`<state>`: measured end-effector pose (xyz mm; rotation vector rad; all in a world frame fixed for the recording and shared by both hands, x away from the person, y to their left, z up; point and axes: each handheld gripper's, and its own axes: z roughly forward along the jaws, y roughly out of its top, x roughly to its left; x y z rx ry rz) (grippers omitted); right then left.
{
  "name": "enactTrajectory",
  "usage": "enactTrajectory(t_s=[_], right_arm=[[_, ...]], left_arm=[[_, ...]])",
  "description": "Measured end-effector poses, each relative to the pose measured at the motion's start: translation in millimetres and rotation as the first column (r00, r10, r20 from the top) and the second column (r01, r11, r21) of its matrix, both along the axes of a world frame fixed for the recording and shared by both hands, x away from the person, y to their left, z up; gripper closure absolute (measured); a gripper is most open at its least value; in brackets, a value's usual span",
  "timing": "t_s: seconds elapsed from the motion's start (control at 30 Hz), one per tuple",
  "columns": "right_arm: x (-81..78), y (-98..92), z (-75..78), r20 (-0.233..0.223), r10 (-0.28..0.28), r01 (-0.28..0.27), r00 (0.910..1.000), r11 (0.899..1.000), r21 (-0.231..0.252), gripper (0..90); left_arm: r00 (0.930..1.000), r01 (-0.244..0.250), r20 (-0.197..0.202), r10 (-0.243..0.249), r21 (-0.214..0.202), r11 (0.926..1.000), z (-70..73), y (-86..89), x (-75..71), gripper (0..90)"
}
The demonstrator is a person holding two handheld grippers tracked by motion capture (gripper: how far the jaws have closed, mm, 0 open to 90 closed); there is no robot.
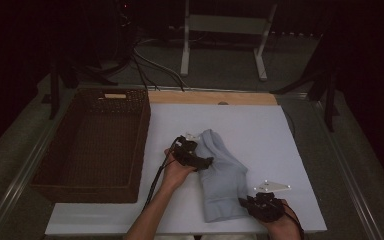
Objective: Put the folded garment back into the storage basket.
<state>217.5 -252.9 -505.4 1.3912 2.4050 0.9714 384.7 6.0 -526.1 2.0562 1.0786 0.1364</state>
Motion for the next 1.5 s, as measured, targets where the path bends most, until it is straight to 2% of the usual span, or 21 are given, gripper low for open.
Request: enactTrajectory(t_s=[0.17, 0.23, 0.3, 0.43, 0.5, 0.53, 0.73, 0.83, 0.9, 1.0, 1.2, 1.37, 1.43, 1.5], right_arm=[[-0.1, -0.1, 0.0, 0.000, -0.001, 0.001, 1.0000, 1.000, 0.000, 77.1], [-0.1, -0.2, -0.1, -0.001, -0.002, 0.002, 1.0000, 1.000, 0.002, 76.9], [0.0, -0.2, -0.2, -0.001, -0.003, 0.003, 1.0000, 1.000, 0.003, 76.7], [-0.2, -0.2, -0.3, -0.002, -0.005, 0.005, 1.0000, 1.000, 0.004, 76.3], [-0.1, -0.4, -0.3, -0.003, -0.006, 0.006, 1.0000, 1.000, 0.006, 75.8], [-0.1, -0.4, -0.4, -0.002, -0.007, 0.007, 1.0000, 1.000, 0.006, 74.8], [0.5, -2.7, -1.1, -0.004, -0.022, 0.022, 0.9998, 1.000, 0.020, 62.5], [1.0, -3.3, -1.6, -0.008, -0.025, 0.026, 0.9996, 0.999, 0.035, 56.6], [0.6, -2.1, -1.5, -0.002, -0.027, 0.027, 0.9996, 0.999, 0.027, 53.2], [0.7, -1.4, -1.6, -0.006, -0.026, 0.026, 0.9996, 0.999, 0.028, 48.0], [2.3, 0.2, -3.7, -0.033, -0.037, 0.037, 0.9988, 0.999, 0.016, 33.1], [2.3, 0.6, -4.0, -0.033, -0.040, 0.040, 0.9987, 0.999, 0.011, 34.1], [1.8, 1.1, -4.0, -0.032, -0.032, 0.032, 0.9990, 0.999, 0.014, 39.8], [1.5, 1.7, -3.6, -0.042, -0.007, 0.009, 0.9991, 1.000, 0.030, 52.4]], left_arm=[[0.9997, 0.021, -0.007, -0.021, 0.020, 0.9996, 1.2, -4.2, 0.3, 3.0], [0.9992, 0.039, -0.010, -0.039, 0.017, 0.9991, 2.4, -5.8, -0.2, 5.6], [0.9985, 0.054, -0.009, -0.054, 0.015, 0.9984, 3.0, -7.6, -1.0, 13.0], [0.9980, 0.063, -0.004, -0.063, 0.005, 0.9980, 3.0, -10.7, -2.4, 20.2], [0.9964, 0.083, -0.017, -0.083, -0.024, 0.9963, 2.9, -11.7, -3.3, 33.6], [0.9963, 0.085, -0.009, -0.085, -0.015, 0.9963, 2.9, -13.2, -4.1, 35.2], [0.9943, 0.103, -0.023, -0.104, -0.039, 0.9939, 1.6, -16.5, -4.4, 55.1], [0.9924, 0.114, -0.043, -0.116, -0.044, 0.9925, 1.8, -17.3, -3.6, 65.1], [0.9905, 0.121, -0.059, -0.125, -0.058, 0.9909, 1.8, -17.4, -3.2, 71.6], [0.9907, 0.121, -0.056, -0.124, -0.052, 0.9912, 2.9, -18.7, -4.2, 76.6], [0.9908, 0.120, -0.057, -0.123, -0.043, 0.9918, 4.5, -19.3, -4.5, 79.1], [0.9916, 0.116, -0.055, -0.118, -0.035, 0.9927, 6.2, -20.1, -5.3, 79.7], [0.9920, 0.111, -0.056, -0.113, -0.035, 0.9932, 6.6, -20.2, -5.5, 79.7], [0.9924, 0.108, -0.055, -0.110, -0.036, 0.9935, 7.5, -20.3, -5.8, 79.8]])
